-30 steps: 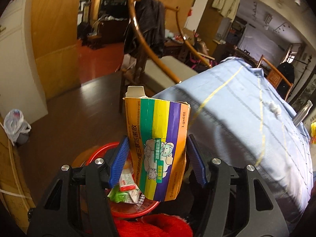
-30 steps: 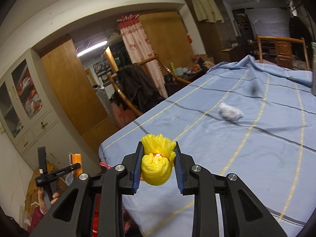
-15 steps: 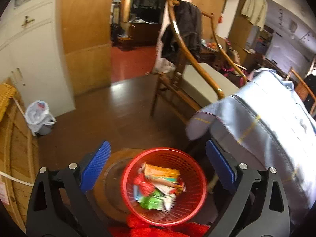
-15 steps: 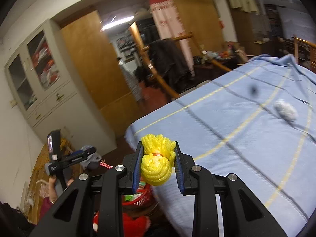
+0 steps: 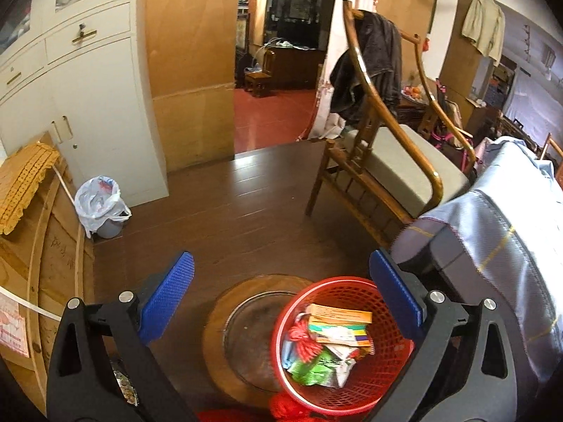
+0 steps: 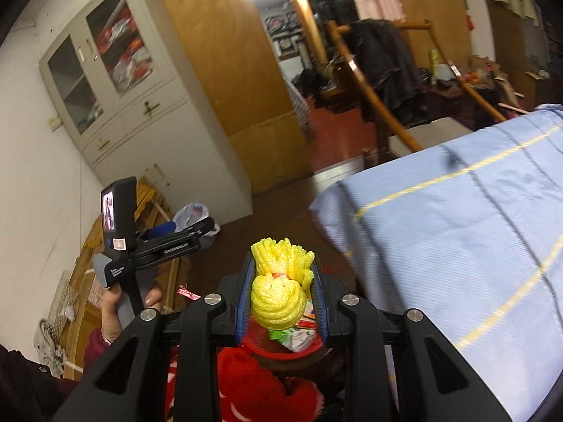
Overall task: Collect trash
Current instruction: 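Drop the medicine box and yellow yarn into the red wastebasket with both grippers, then move the left tool back over the table toward the white tissue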
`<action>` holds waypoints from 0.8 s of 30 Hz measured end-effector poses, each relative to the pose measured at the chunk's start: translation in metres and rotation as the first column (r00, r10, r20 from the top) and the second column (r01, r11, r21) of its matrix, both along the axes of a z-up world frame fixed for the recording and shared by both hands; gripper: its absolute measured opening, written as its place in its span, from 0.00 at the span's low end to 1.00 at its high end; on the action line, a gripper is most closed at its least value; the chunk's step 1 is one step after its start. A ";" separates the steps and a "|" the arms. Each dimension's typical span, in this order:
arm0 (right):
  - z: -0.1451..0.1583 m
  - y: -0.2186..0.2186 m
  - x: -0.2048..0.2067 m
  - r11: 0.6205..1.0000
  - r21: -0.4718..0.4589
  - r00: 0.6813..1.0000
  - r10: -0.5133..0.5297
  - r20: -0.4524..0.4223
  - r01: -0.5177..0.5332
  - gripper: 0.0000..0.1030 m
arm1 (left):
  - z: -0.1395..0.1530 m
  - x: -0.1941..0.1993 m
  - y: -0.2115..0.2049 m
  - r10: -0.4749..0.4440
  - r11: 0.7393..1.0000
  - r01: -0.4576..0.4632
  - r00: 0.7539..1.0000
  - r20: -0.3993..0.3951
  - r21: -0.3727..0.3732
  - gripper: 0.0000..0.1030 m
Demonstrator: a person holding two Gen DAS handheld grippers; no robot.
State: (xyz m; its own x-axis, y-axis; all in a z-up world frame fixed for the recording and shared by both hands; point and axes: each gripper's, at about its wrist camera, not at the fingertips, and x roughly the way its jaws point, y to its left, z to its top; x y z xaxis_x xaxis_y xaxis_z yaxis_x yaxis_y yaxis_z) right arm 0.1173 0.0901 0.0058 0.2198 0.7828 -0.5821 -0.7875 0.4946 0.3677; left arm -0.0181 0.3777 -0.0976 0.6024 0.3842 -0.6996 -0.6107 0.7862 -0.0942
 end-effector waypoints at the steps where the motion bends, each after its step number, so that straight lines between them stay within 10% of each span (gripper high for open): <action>1: -0.002 0.005 0.000 1.000 -0.005 1.000 0.011 -0.004 -0.011 0.29 | -0.002 -0.001 0.005 0.011 1.000 -0.011 1.000 -0.002 -0.004 0.93; 24: -0.032 0.056 0.013 0.997 -0.039 0.995 0.057 -0.083 -0.061 0.51 | -0.023 -0.006 0.033 0.043 0.994 -0.044 0.999 -0.012 -0.097 0.93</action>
